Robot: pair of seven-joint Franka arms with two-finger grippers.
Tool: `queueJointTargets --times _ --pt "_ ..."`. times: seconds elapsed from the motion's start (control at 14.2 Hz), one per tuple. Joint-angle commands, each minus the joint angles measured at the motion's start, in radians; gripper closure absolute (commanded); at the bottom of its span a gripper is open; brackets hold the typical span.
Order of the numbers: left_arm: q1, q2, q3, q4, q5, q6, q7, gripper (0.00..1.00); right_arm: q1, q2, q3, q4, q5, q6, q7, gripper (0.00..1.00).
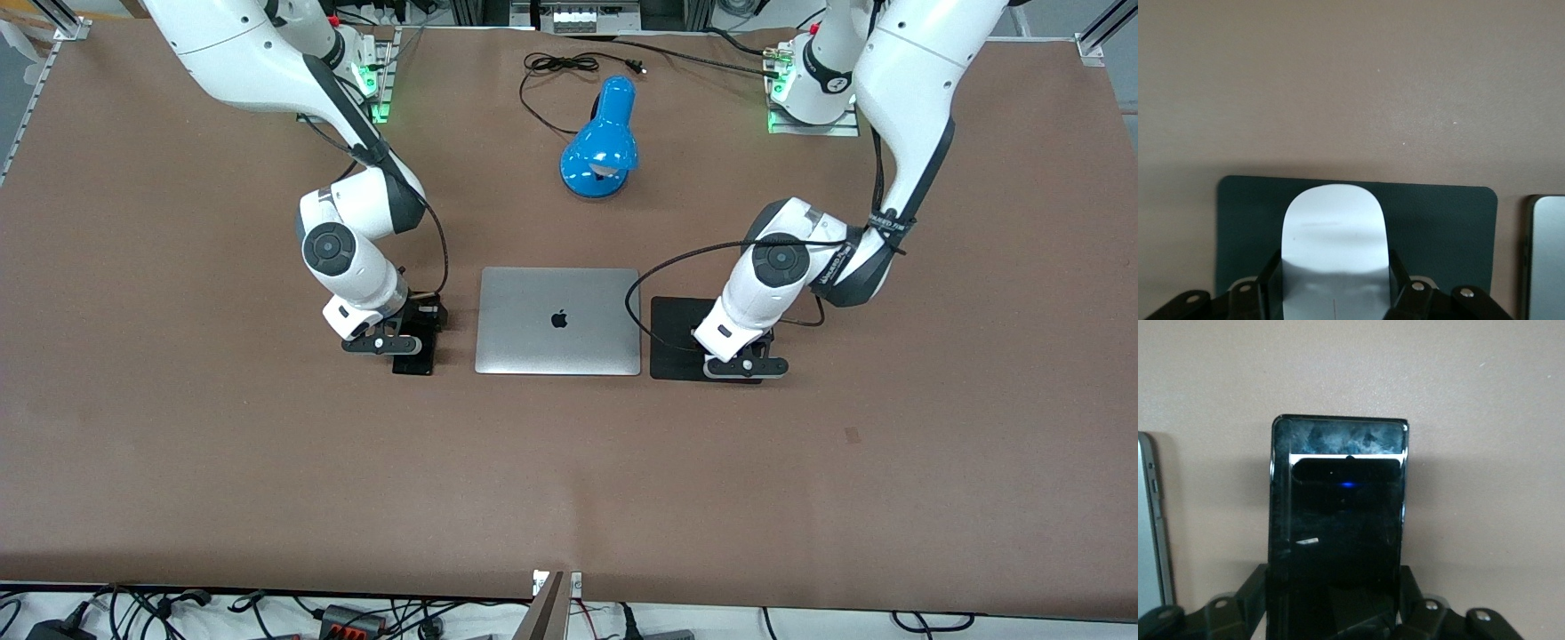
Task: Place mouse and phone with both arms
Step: 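Lower the phone beside the laptop while the left gripper lowers the mouse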
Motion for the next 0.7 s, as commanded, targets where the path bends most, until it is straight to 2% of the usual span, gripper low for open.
queueJointTargets --times 0.0,0.14,0.21,0.35,0.49,0.63 --pt "0.008 0.020 0.004 -0.020 0.036 0.049 -0.027 0.64 -0.001 0.001 -0.005 0.023 -0.004 -0.003 0.005 0.00" --pt "0.008 0.045 0.009 -0.023 0.068 0.068 -0.027 0.64 -0.035 -0.016 -0.005 0.050 -0.004 -0.046 -0.013 0.00" --pt "0.008 0.045 0.013 -0.023 0.070 0.068 -0.029 0.55 -0.052 -0.045 -0.005 0.079 -0.004 -0.110 -0.016 0.00" --pt "0.008 0.030 0.012 -0.025 0.070 0.063 -0.061 0.00 -0.100 -0.086 -0.005 0.193 -0.010 -0.303 -0.035 0.00" --pt "0.008 -0.001 0.013 -0.014 0.071 0.024 -0.055 0.00 -0.148 -0.120 -0.008 0.279 -0.013 -0.424 -0.128 0.00" --pt "0.008 -0.053 0.009 0.025 0.071 -0.094 -0.047 0.00 -0.202 -0.175 -0.014 0.325 -0.013 -0.501 -0.161 0.00"
